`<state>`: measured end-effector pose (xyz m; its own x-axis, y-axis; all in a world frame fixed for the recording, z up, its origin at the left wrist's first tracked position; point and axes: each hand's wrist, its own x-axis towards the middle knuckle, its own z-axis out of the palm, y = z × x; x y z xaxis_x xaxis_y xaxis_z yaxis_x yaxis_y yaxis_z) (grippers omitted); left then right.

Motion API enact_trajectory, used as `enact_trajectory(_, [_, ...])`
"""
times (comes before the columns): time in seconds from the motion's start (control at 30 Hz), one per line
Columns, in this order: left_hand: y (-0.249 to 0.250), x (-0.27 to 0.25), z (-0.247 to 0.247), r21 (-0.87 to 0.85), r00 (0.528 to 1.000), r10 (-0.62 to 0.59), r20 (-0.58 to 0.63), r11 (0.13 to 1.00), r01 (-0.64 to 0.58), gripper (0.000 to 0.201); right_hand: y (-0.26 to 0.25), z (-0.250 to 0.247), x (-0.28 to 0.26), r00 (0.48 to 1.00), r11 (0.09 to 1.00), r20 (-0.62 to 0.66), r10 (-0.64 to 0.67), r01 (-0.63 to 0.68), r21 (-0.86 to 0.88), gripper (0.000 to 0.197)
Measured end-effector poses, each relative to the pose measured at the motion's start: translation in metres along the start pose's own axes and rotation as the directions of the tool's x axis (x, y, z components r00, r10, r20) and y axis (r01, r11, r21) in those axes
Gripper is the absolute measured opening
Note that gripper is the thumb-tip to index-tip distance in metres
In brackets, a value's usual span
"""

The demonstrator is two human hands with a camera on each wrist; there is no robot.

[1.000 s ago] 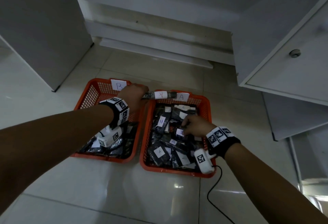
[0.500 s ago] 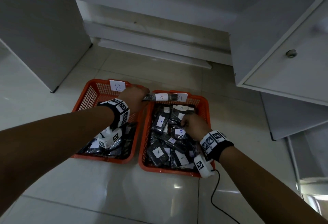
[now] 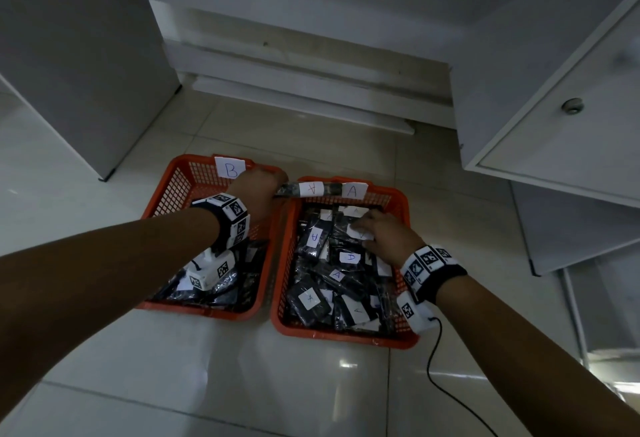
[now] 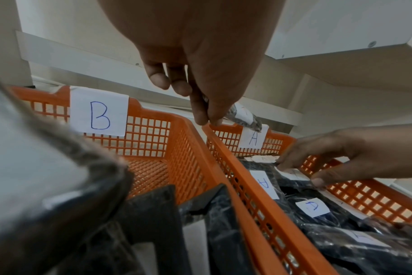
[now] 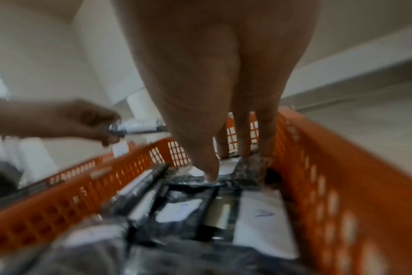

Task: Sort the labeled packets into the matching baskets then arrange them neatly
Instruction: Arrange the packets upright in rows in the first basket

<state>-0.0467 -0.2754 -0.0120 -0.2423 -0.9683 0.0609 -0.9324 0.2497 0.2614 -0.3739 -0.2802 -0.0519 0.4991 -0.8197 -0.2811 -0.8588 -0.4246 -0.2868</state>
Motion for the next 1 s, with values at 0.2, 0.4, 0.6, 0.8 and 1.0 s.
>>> enact_trajectory(0.2, [0.000, 0.001, 0.004, 0.017, 1.000, 0.006, -0.003, 1.000, -0.006, 0.015, -0.006, -0.007, 0.007, 0.998, 0.985, 0.028, -0.059, 0.062, -0.163, 0.052])
enact_trajectory(0.4, [-0.009, 0.002, 0.007, 0.010, 1.000, 0.008, 0.008, 1.000, -0.008, 0.014, -0.036, -0.019, -0.020, 0.988, 0.994, 0.131, -0.083, 0.072, 0.082, 0.016])
enact_trajectory(0.6, [-0.013, 0.003, 0.009, -0.019, 0.999, -0.018, 0.031, 1.000, 0.019, 0.009, -0.059, 0.004, -0.042, 0.930, 0.999, 0.368, 0.017, -0.029, 0.028, 0.051])
enact_trajectory(0.8, [-0.006, 0.003, 0.006, -0.014, 1.000, 0.005, 0.009, 1.000, -0.005, 0.012, -0.056, -0.002, -0.042, 0.946, 0.975, 0.322, 0.038, -0.105, 0.196, 0.036])
enact_trajectory(1.0, [-0.011, 0.005, 0.006, -0.020, 1.000, -0.014, 0.020, 1.000, 0.015, 0.009, -0.008, -0.031, -0.037, 0.993, 0.994, 0.086, 0.084, -0.089, 0.061, 0.049])
